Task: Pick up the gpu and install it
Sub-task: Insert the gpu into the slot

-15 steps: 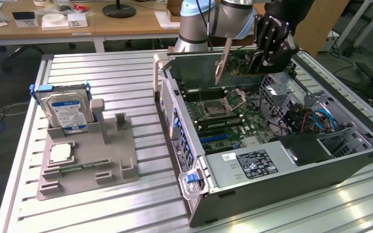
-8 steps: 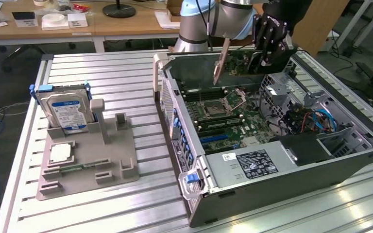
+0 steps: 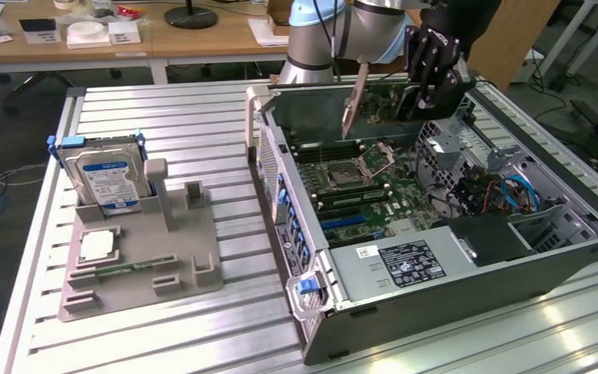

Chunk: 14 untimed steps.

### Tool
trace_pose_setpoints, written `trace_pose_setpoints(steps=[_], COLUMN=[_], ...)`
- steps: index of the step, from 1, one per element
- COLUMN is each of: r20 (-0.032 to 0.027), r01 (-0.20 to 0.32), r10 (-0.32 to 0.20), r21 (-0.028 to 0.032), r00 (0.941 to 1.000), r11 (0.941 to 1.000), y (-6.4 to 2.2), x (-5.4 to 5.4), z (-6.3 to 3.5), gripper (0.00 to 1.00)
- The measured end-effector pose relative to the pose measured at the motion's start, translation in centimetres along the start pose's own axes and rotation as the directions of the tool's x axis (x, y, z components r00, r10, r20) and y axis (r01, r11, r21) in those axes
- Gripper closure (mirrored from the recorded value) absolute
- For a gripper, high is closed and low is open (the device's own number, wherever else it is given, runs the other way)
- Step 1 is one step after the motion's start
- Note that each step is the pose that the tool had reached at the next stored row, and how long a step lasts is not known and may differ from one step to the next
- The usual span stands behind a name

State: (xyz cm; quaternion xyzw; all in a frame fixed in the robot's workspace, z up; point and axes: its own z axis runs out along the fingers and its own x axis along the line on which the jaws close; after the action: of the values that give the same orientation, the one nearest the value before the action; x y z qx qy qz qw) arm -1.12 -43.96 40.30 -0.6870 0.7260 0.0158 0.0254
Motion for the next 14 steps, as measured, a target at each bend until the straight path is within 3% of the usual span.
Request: trace_pose_setpoints(steps=[10,14], r20=[0.0017,0.0017], r01=[0.067,0.071], r10=[-0.067,-0.071], r21=[-0.0038,-0.0043], r00=[0.9978,0.9975], r11=[0.9978,0.9975], y=[0.02,0.02], x=[0.1,0.2], z=[1.78,2.49], gripper=[0.72,0.72])
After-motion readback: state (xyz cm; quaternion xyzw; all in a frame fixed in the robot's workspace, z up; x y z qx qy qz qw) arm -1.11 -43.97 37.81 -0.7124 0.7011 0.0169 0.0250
